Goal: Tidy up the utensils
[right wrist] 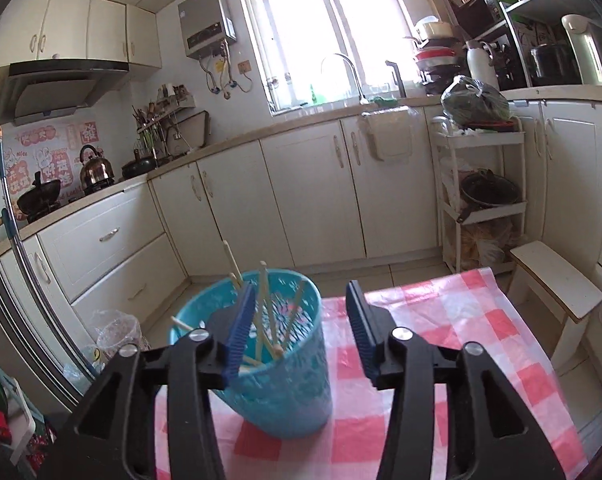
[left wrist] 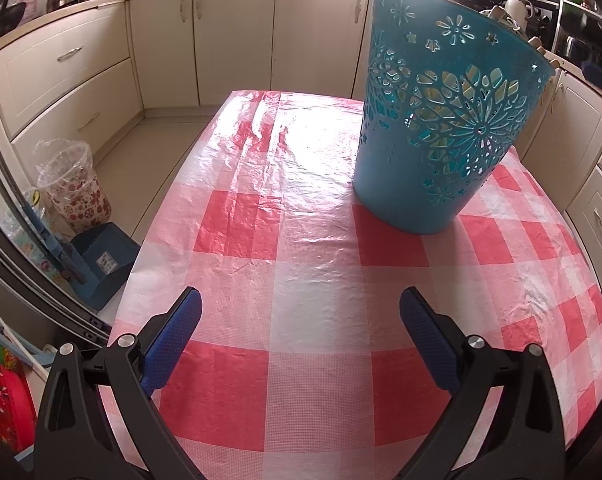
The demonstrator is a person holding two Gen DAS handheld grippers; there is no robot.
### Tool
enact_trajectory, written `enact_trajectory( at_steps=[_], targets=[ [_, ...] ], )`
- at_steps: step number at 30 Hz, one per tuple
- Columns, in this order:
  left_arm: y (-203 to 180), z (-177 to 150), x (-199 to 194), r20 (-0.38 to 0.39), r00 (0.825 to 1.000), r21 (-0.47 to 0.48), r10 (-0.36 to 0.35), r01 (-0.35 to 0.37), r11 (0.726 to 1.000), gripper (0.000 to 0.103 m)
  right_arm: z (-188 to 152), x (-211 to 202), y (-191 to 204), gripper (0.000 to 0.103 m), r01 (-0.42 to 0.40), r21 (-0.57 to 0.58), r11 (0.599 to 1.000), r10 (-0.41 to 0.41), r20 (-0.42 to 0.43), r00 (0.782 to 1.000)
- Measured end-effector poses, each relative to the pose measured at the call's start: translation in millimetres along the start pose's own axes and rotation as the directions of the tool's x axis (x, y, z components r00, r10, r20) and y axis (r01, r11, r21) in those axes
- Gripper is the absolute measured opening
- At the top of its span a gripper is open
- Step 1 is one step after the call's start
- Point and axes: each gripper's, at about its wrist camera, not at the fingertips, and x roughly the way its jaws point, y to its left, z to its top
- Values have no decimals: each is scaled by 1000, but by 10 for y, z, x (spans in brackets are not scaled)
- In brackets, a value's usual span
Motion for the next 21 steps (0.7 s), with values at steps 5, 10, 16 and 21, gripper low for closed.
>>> enact_trajectory(
  at_steps=[5, 10, 16, 21],
  targets=[
    [63, 49, -52, -17, 999, -17, 31, -32, 999, 95, -269, -4, -123, 65, 70, 14, 997, -67, -144, 987],
    [103, 92, -394, 16, 998, -27, 56, -56, 998, 95, -411, -107, -113, 75, 86, 8, 996, -82, -217, 973],
    [83, 140, -883, 74, 995, -30, 71, -69, 997, 95, -451, -288, -12, 81, 75, -8, 997, -75, -252, 965],
    [108, 202, -1132, 81, 995, -60, 55, -50, 997, 95, -434, -403, 14, 83, 70, -5, 998, -69, -256, 964]
  ],
)
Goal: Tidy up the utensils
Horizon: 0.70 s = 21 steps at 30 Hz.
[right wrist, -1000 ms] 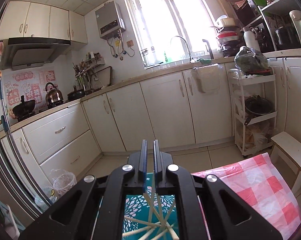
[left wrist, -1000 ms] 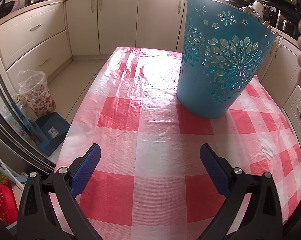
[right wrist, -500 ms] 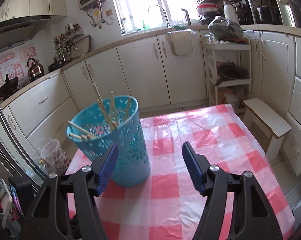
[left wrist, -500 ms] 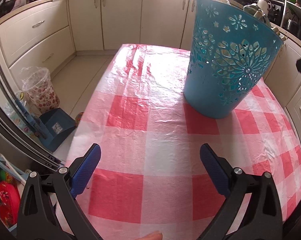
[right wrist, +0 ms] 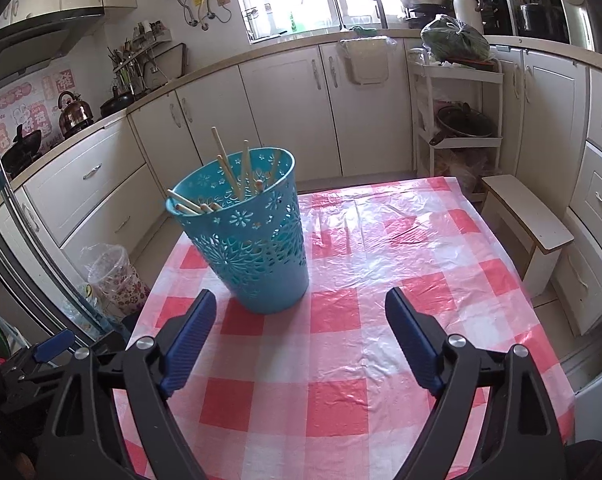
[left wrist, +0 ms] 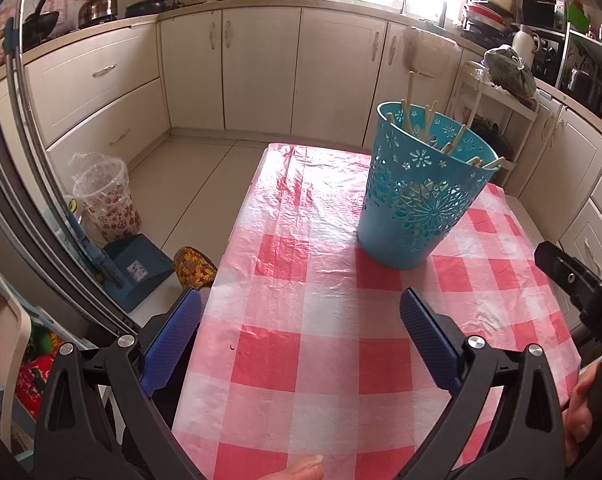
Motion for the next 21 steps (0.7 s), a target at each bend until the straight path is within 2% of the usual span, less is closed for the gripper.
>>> enact_trajectory(
  at_steps=[14, 21],
  targets=[
    [-14, 13, -926, 114, 991, 35, 64, -68, 997, 95, -115, -535, 104, 90, -18, -19, 1000, 18, -3, 1000],
    [54, -63, -1321, 118, 990, 28, 76, -80, 996, 95, -177, -788, 178, 92, -27, -29, 999, 27, -17, 999]
  ],
)
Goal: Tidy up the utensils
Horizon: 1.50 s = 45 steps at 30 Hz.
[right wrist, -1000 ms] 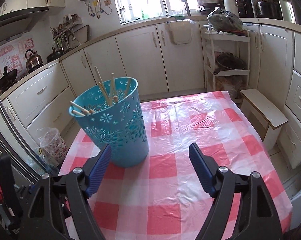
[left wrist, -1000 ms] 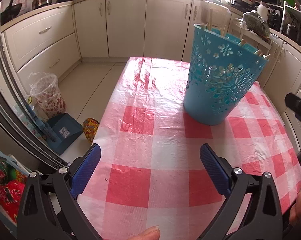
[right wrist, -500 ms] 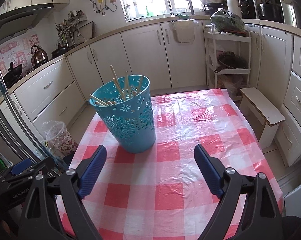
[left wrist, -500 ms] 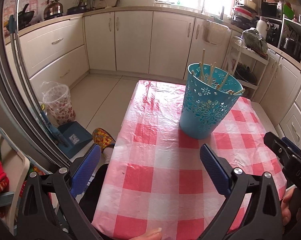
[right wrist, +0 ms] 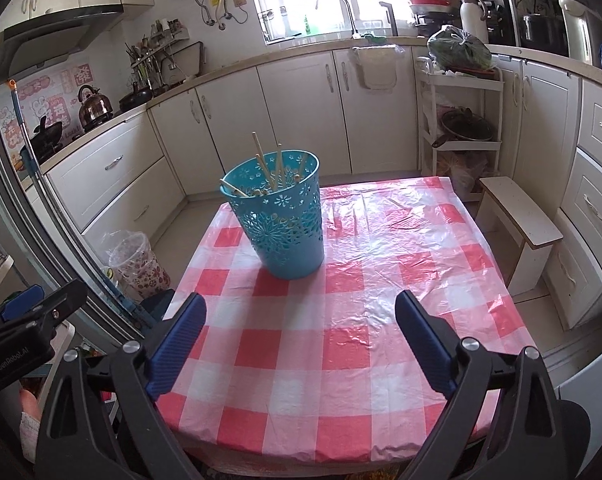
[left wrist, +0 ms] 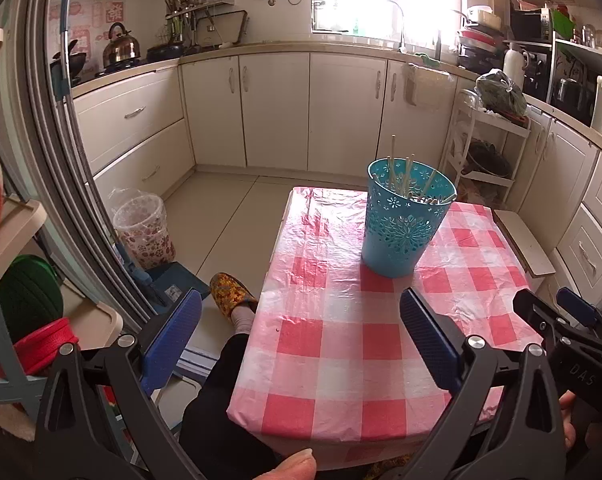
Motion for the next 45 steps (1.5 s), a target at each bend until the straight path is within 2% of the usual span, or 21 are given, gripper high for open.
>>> enact_trajectory(
  at_steps=[5, 13, 18, 27, 45],
  targets=[
    [88, -34, -270, 1, 1000, -13, 20, -20, 1000, 95, -28, -230, 59, 94, -11, -7, 1000, 11, 4, 1000],
    [249, -95, -792, 35, 999, -28, -36, 37, 999, 95, -97, -643, 178, 95, -36, -25, 999, 37, 21, 999],
    [288, -148, -1086, 74, 997, -6, 3, -3, 1000, 95, -170, -848, 244, 95, -47, -35, 998, 47, 22, 999],
    [333, -243, -1549, 101, 995, 8, -17, 16, 1000, 95, -309, -1209, 328, 95, -71, -42, 997, 73, 48, 996],
    [359, -481, -1954, 108, 994, 57, -4, -2, 998, 95, -659, -1693, 462, 96, -100, -29, 995, 102, 85, 991]
  ],
)
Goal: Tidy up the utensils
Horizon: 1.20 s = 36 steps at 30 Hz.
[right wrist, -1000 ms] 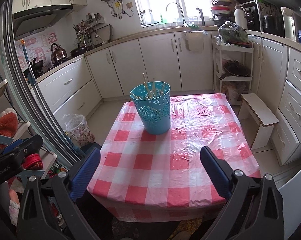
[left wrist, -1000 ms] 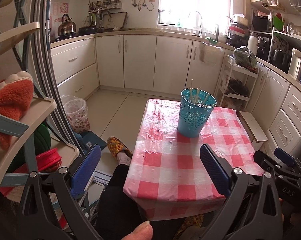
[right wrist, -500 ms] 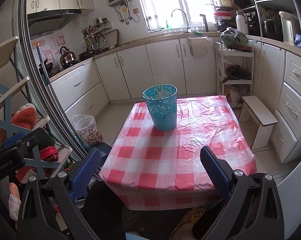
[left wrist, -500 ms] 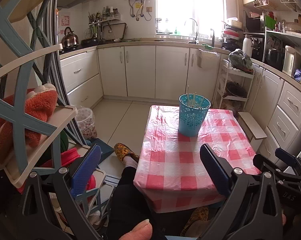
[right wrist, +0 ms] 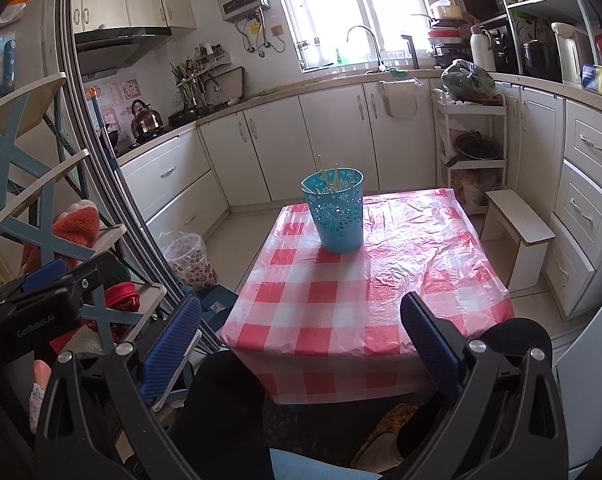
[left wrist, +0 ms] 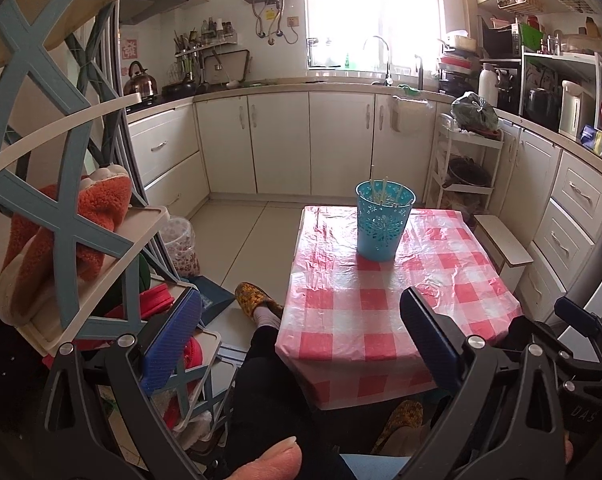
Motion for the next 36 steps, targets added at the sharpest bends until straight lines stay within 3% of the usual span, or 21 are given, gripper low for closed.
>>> enact_trajectory(
  at_steps=[30, 36],
  targets=[
    [69, -213, -472, 58, 998, -12, -27, 28, 1000, 95, -101, -881, 335, 96, 29, -70, 997, -15, 189, 982],
    [101, -245, -493, 59, 998, -17, -31, 32, 999, 95, -140, -846, 391, 96, 22, -85, 996, -7, 169, 986]
  ],
)
